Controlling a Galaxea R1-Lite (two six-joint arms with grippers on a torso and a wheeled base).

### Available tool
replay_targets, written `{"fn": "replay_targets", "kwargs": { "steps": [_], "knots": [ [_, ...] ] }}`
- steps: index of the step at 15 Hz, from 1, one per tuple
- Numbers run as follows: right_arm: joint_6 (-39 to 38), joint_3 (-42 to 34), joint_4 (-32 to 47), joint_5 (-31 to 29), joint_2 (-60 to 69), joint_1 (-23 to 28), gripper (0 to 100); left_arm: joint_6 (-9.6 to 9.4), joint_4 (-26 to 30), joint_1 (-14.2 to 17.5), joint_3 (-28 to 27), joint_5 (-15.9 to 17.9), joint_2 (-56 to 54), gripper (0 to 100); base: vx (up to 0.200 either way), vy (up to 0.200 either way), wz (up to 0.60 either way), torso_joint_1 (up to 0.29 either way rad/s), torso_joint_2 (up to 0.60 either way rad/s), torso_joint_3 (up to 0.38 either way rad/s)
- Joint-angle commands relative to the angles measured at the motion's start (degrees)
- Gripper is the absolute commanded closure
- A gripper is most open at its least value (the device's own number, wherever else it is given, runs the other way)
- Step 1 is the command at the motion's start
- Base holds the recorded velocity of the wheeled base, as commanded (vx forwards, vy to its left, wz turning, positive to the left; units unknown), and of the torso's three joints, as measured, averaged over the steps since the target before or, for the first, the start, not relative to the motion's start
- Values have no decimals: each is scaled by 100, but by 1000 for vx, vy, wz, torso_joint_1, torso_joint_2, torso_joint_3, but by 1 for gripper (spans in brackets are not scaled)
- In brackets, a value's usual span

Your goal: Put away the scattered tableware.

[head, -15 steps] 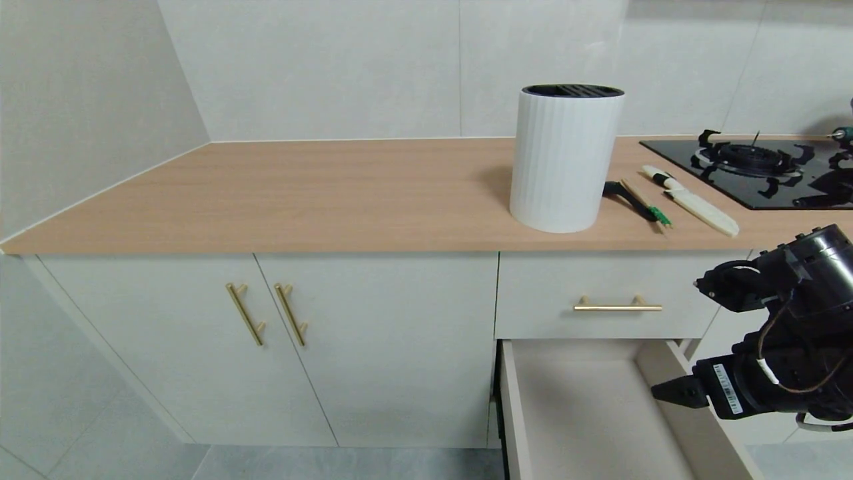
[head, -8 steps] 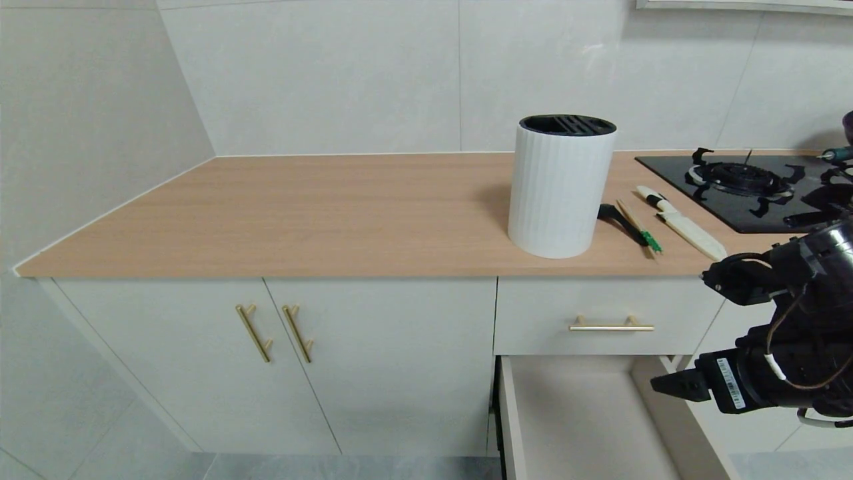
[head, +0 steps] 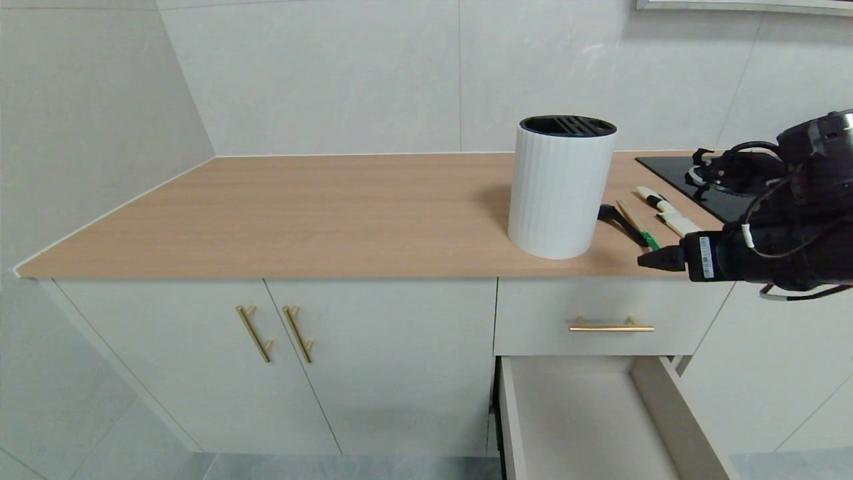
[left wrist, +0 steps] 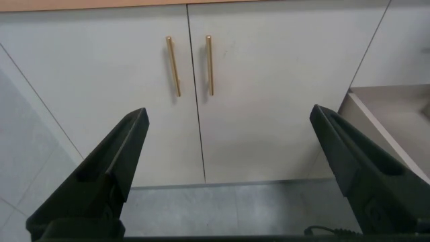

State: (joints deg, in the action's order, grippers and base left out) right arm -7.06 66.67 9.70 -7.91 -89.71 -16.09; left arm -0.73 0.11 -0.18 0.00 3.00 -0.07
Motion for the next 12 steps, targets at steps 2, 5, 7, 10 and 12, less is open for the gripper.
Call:
{"fn": "replay_targets", "kwargs": {
  "steps": [2, 5, 7, 10, 12],
  "knots": [
    [11, 443, -425, -167, -1005, 326, 0, -6, -2, 1, 0, -1, 7, 0, 0, 0, 0, 0, 0, 0],
    [-15, 364, -1146, -211, -1303, 440, 0, -6, -2, 1, 0, -1, 7, 0, 0, 0, 0, 0, 0, 0],
    [-24, 355, -1427, -281, -1470, 458, 0, -6, -2, 1, 0, -1, 7, 0, 0, 0, 0, 0, 0, 0],
    [-24, 364, -1744, -492, -1664, 546, 0, -6, -2, 1, 0, -1, 7, 0, 0, 0, 0, 0, 0, 0],
    [-15, 373, -1858, -510, -1769, 598, 0, -6, 7, 1, 0, -1, 7, 0, 0, 0, 0, 0, 0, 0]
  ]
}}
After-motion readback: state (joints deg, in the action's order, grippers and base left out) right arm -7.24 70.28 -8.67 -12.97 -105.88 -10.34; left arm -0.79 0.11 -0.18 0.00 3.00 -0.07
